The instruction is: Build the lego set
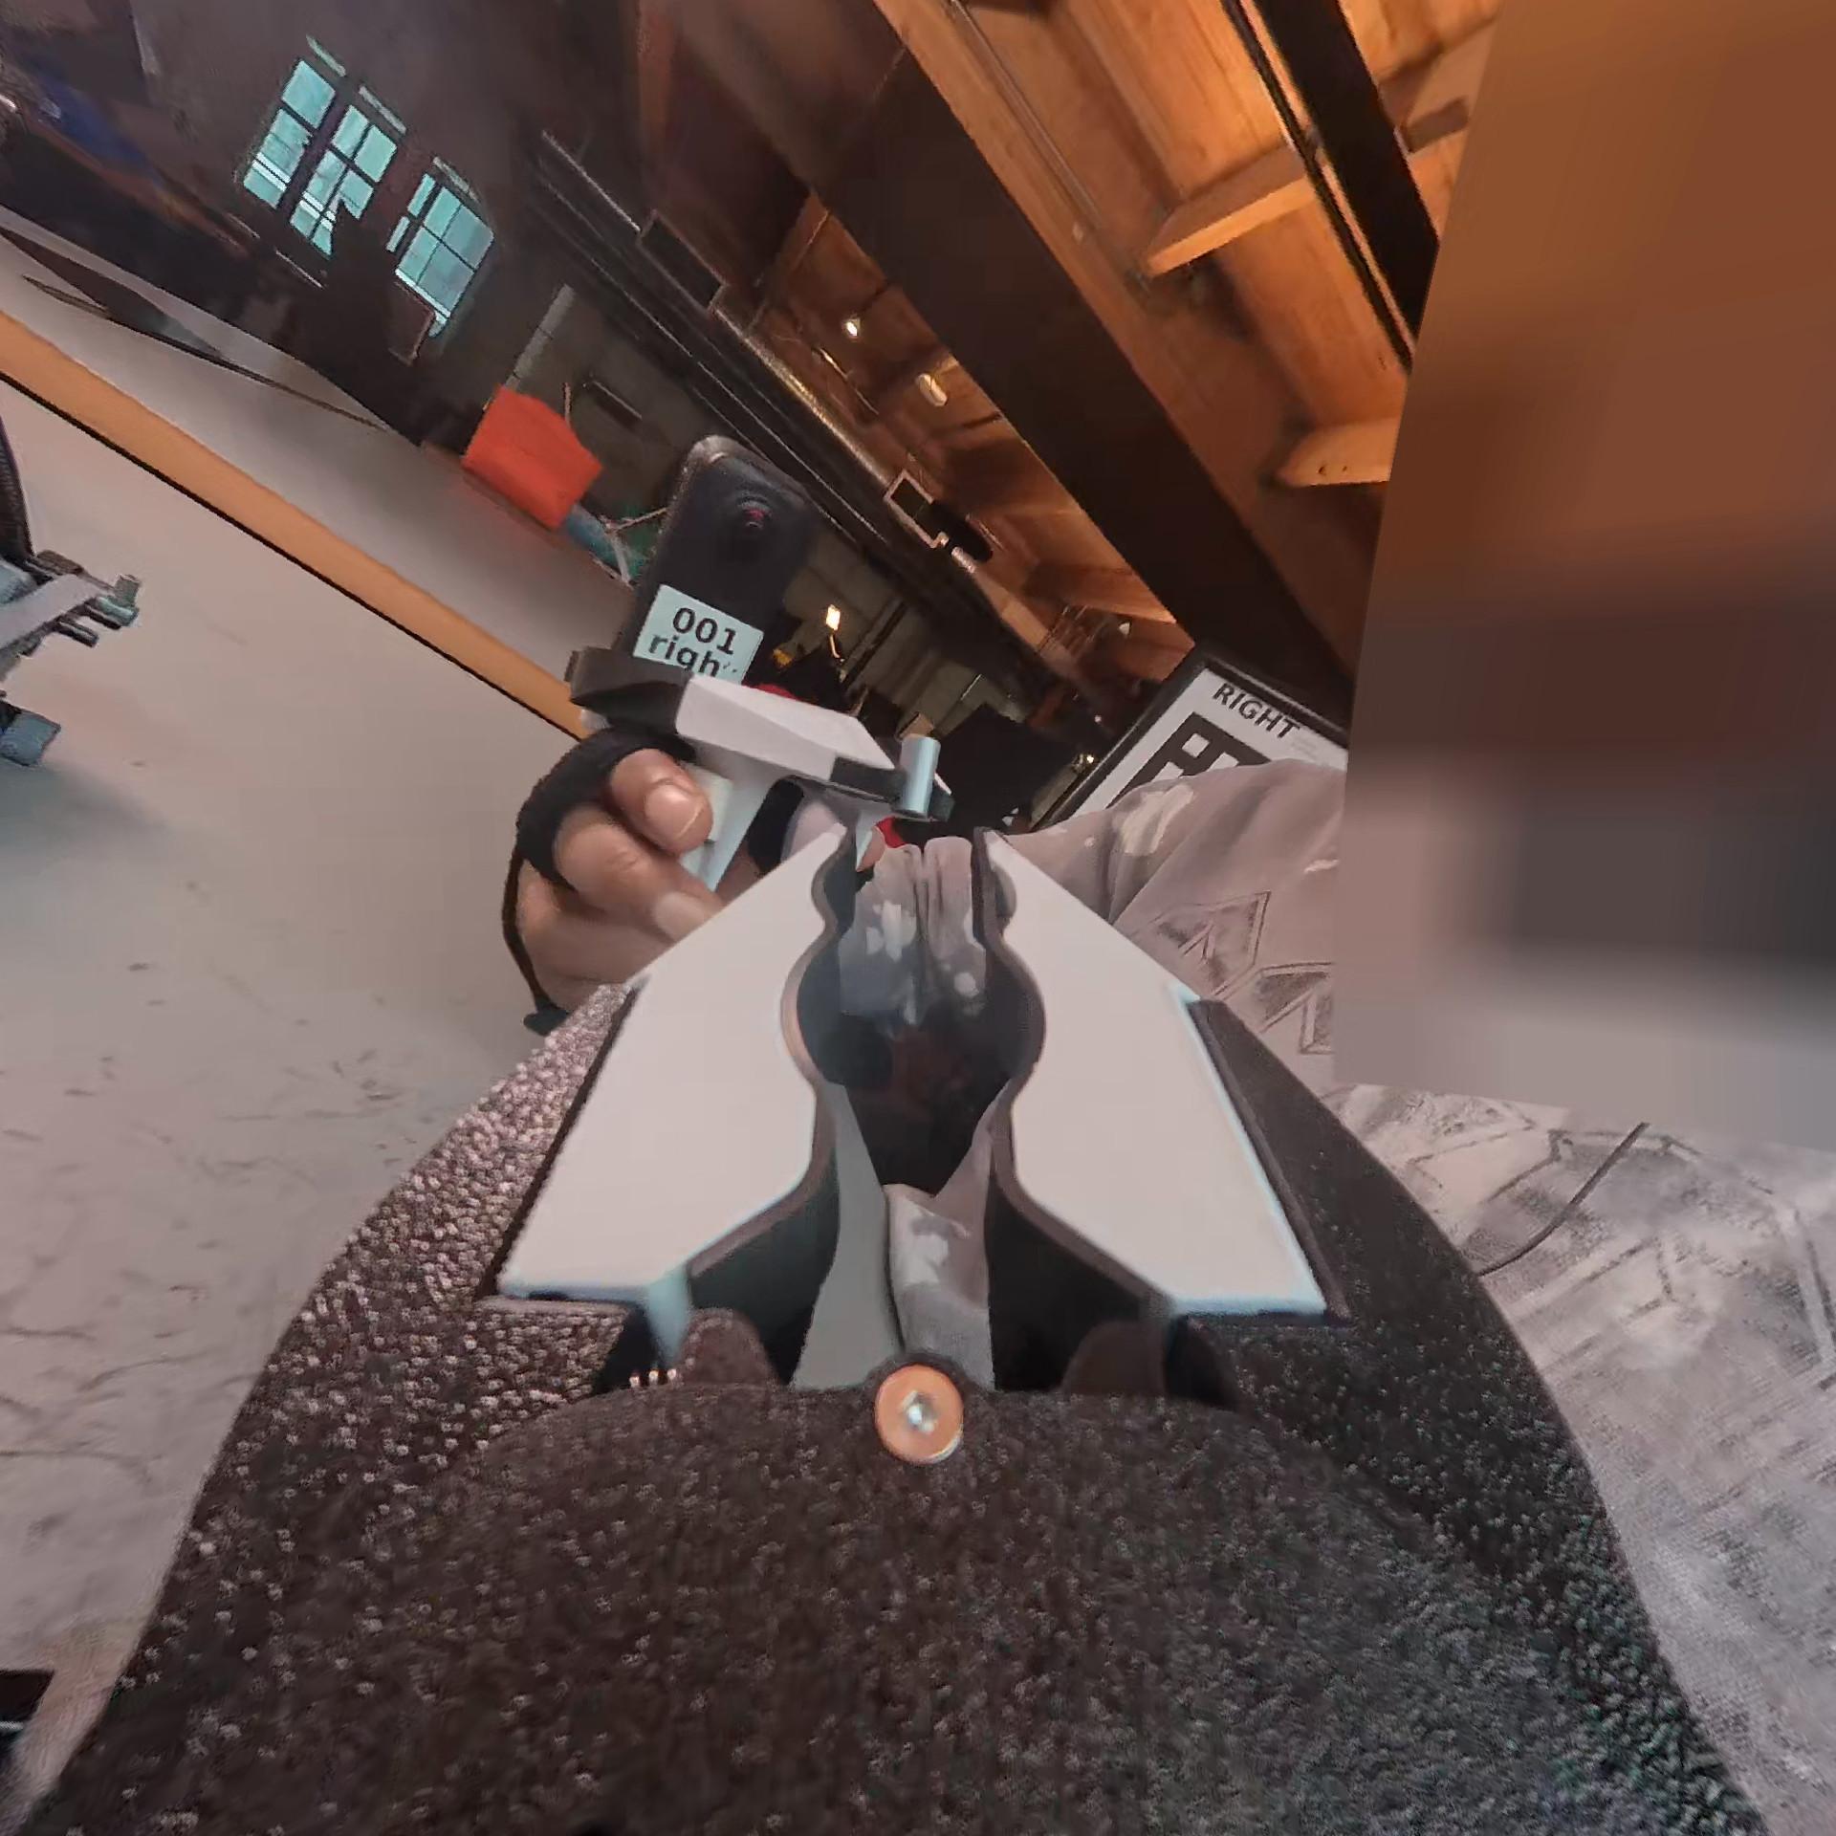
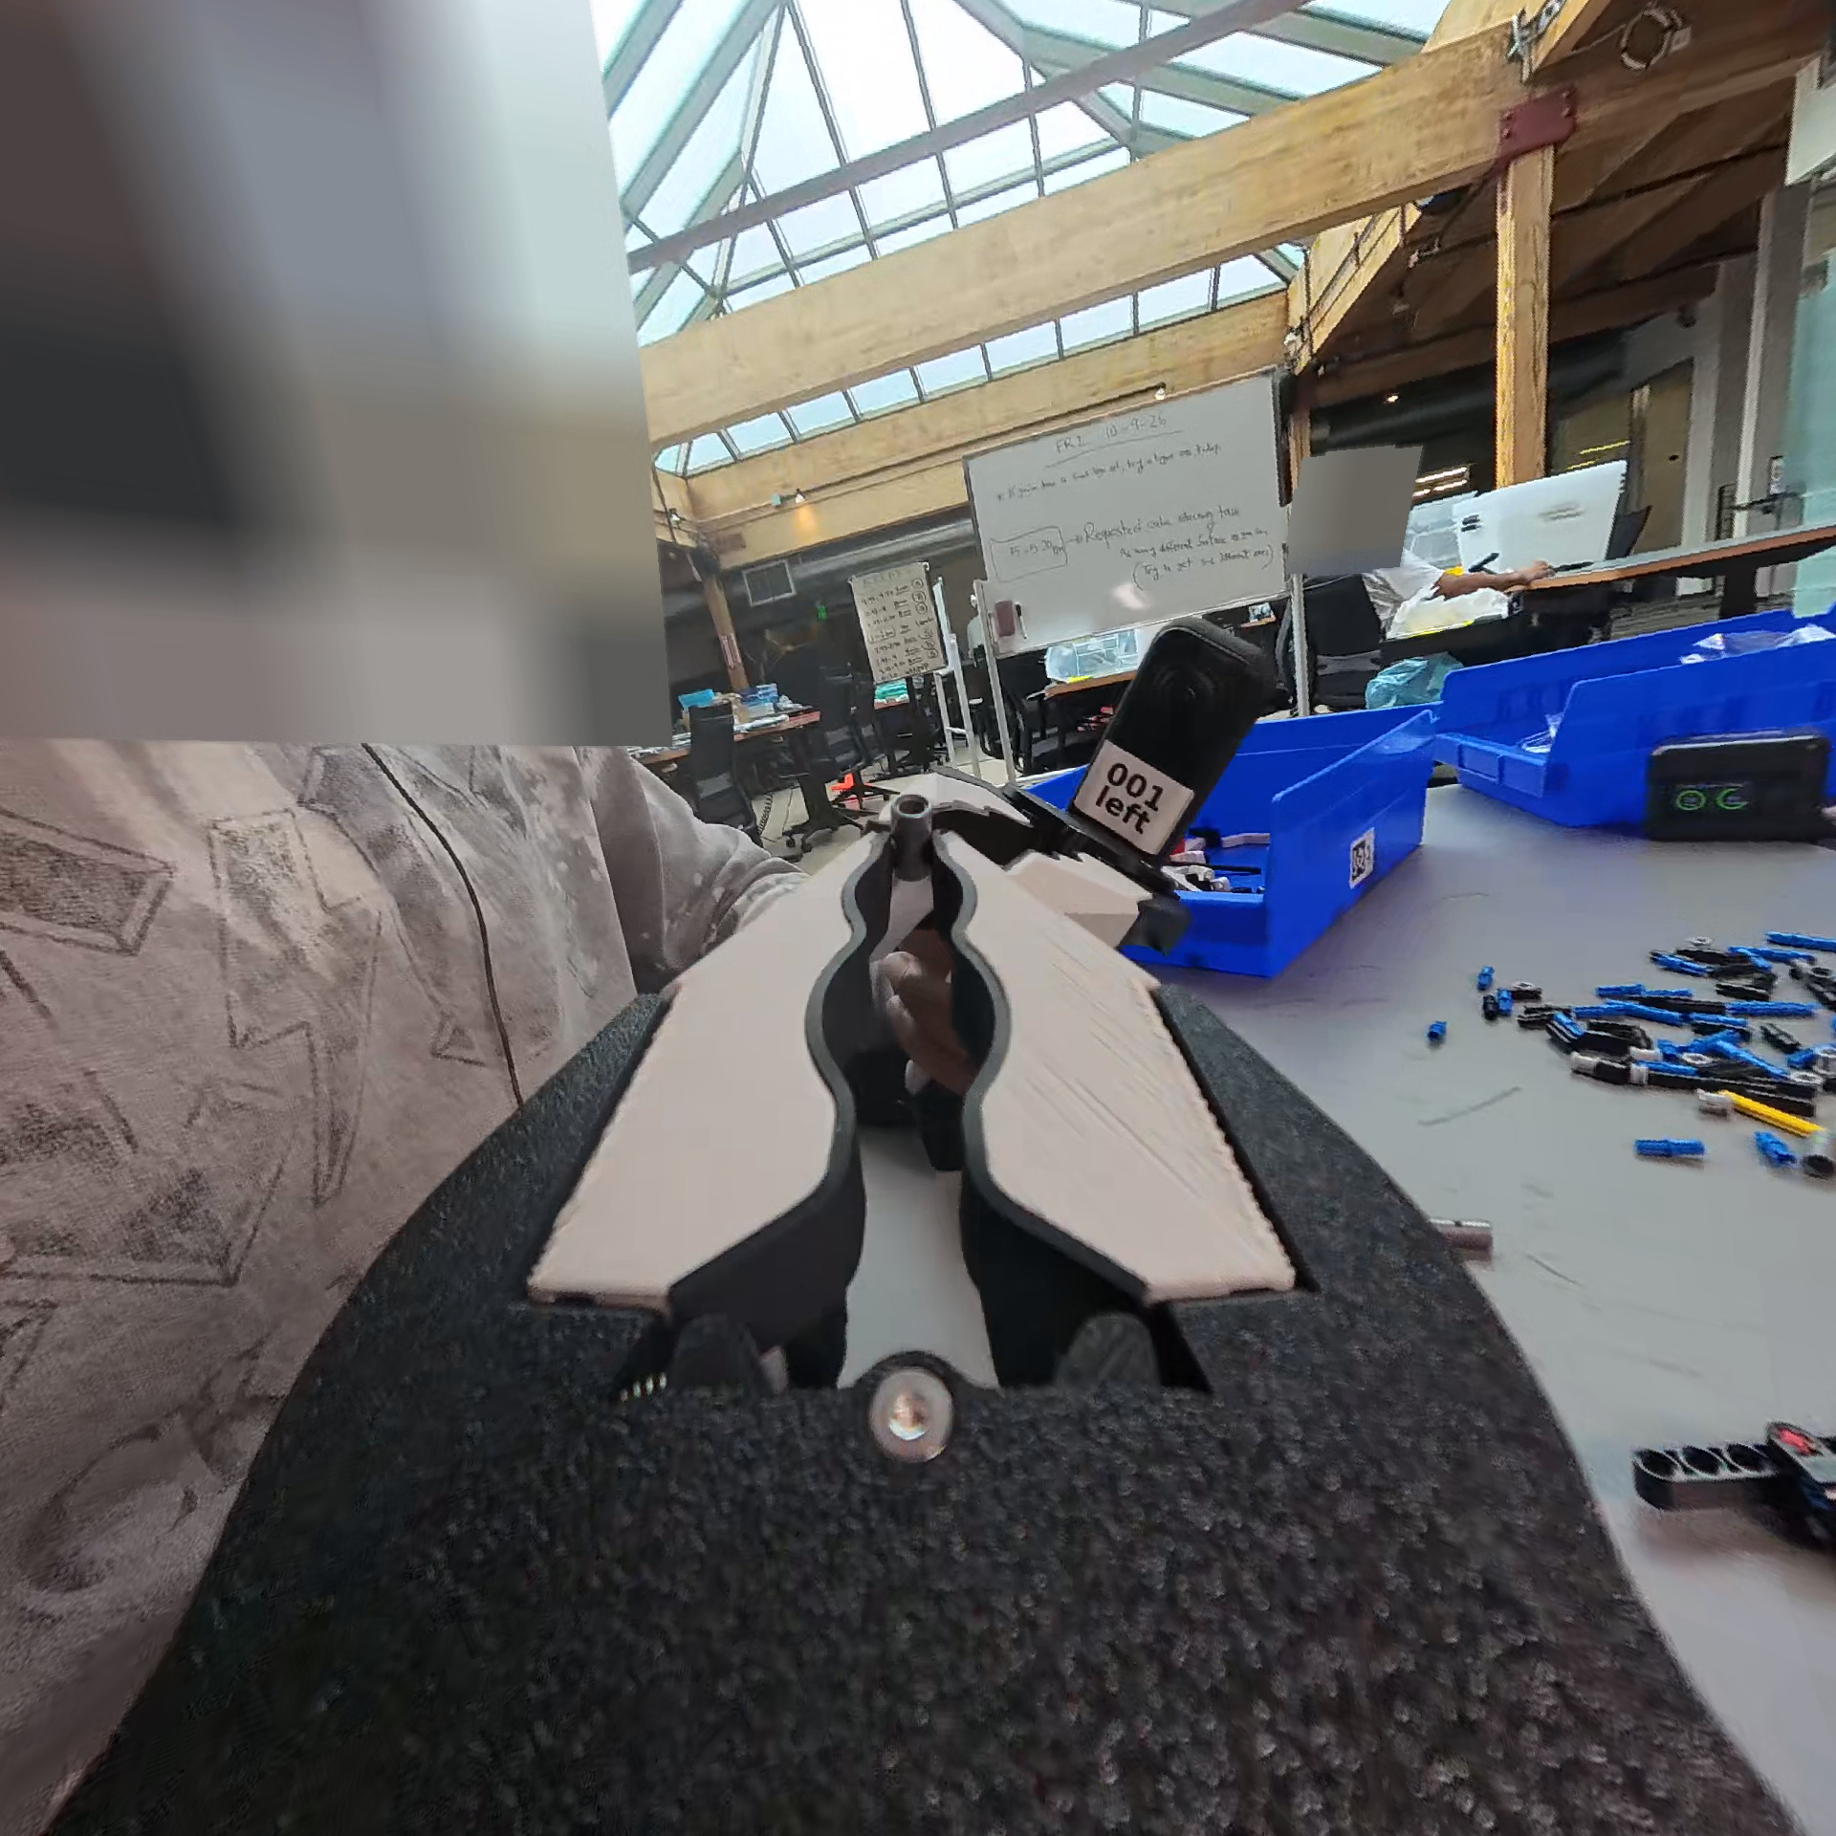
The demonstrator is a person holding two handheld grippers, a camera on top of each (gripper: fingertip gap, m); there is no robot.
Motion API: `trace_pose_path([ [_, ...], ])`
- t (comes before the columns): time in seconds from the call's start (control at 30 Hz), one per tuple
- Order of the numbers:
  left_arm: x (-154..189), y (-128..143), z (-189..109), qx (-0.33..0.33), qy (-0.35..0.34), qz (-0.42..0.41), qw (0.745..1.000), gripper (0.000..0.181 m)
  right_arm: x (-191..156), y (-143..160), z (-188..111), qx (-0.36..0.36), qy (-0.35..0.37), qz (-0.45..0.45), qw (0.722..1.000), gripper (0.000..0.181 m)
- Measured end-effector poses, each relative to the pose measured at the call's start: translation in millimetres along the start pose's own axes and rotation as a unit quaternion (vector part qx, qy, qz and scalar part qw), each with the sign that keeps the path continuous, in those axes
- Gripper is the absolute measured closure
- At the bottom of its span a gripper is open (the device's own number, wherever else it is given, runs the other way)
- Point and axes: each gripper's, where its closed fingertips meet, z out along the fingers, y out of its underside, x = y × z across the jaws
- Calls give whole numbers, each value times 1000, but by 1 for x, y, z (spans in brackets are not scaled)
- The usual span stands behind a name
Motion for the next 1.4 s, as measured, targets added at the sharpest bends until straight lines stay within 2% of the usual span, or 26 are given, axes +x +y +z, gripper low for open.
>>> trace_pose_path([
  [0.27, -2, -1, 2, 27, 31, -79, 996, 165, 1, 7, 8, -9, -1, 1, 1000, 174],
  [0.63, -4, -1, -1, 36, 49, -119, 991, 174, 4, 9, 7, -33, 27, -51, 998, 174],
  [0.87, -13, 1, -5, 28, 22, -114, 993, 174, 12, 16, 4, -65, 52, -74, 994, 174],
  [1.03, -12, 0, -4, 31, 22, -108, 993, 174, 11, 14, 5, -51, 51, -64, 995, 174],
  [1.17, -10, -2, -5, 38, 32, -112, 992, 165, 14, 11, 5, -41, 60, -60, 996, 174],
  [1.4, -9, -3, -4, 43, 44, -126, 990, 167, 13, 12, 10, -28, 62, -50, 996, 174],
])
